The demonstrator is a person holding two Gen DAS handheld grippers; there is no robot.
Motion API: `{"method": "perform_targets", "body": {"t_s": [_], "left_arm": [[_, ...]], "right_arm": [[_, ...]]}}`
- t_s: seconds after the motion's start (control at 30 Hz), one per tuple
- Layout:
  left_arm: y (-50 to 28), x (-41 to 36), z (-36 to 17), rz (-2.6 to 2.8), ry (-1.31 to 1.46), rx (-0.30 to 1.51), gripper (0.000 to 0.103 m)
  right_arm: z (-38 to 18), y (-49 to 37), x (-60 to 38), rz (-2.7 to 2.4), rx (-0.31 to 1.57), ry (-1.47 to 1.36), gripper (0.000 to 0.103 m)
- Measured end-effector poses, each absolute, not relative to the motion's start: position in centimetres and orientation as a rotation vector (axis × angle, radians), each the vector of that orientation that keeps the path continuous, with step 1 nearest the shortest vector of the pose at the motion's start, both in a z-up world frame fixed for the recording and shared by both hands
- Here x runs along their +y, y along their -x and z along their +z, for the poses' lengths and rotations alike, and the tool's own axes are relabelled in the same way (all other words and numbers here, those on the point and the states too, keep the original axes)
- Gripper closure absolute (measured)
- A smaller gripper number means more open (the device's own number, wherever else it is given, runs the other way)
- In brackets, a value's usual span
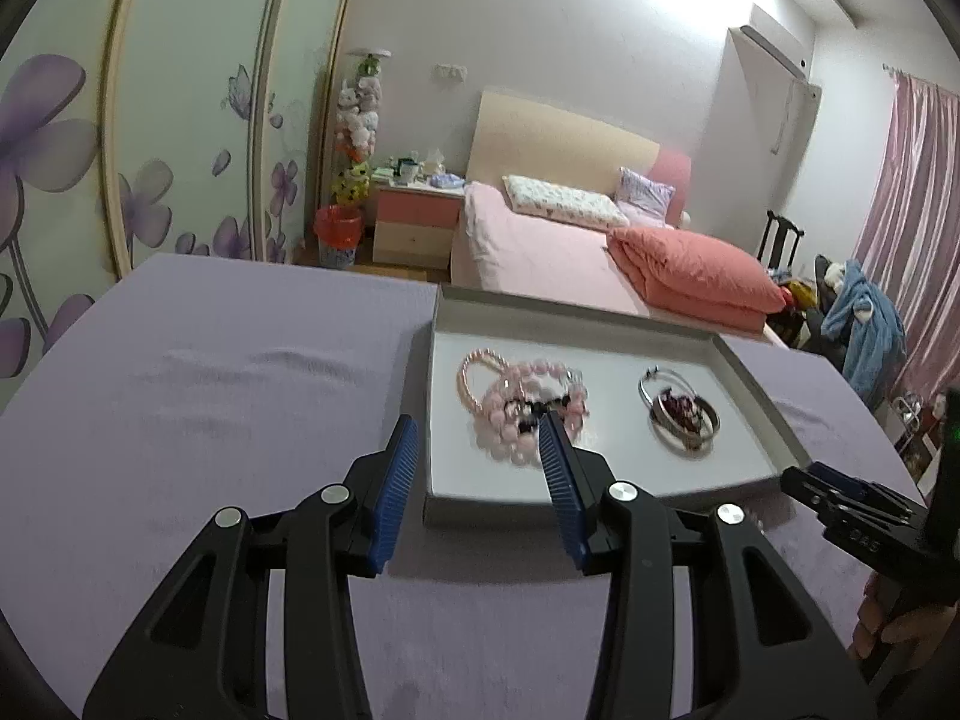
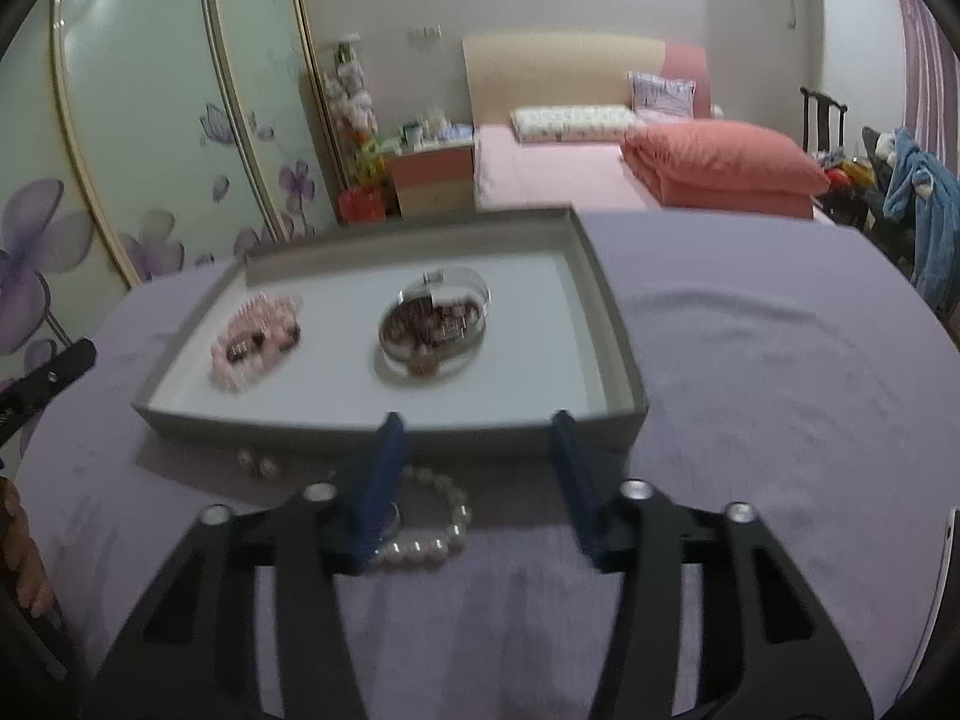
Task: Organize jewelry
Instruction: 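Withdraw both tools from the tray, right tool moving to the pearl bracelet, then grasp a pearl stud earring with the left tool while the right tool lowers onto the pearl bracelet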
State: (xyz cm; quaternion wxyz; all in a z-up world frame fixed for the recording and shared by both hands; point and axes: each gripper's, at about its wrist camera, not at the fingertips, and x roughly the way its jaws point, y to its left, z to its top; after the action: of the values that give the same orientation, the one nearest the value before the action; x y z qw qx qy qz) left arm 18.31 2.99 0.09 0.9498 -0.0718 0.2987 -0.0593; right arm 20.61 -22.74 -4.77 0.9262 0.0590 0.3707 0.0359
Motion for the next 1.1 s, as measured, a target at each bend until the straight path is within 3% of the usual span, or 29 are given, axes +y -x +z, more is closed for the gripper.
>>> {"method": "perform_targets", "body": {"t_s": [0.1,0.33,0.47,0.7,1.1], "left_arm": [[-18.1,2.4,-0.3,-0.148,0.129,0.634,0.06],[-17.6,-0.4,-1.8,-0.231,0.054,0.696,0.06],[-17.4,-2.1,-2.7,-0.262,0.025,0.727,0.06],[-17.9,-5.2,-4.6,-0.304,-0.017,0.801,0.06],[-19.8,-6.6,-6.0,-0.218,0.001,0.852,0.073]], "right_arm": [[-6.0,-20.9,-22.3,0.081,0.82,-0.107,0.069],[-7.9,-21.4,-21.2,0.096,0.895,-0.052,0.072],[-8.2,-21.3,-21.1,0.071,0.891,-0.001,0.092],[-8.2,-21.0,-23.0,0.045,0.891,-0.039,0.092],[-8.3,-21.2,-23.1,0.066,0.892,-0.06,0.092]]}}
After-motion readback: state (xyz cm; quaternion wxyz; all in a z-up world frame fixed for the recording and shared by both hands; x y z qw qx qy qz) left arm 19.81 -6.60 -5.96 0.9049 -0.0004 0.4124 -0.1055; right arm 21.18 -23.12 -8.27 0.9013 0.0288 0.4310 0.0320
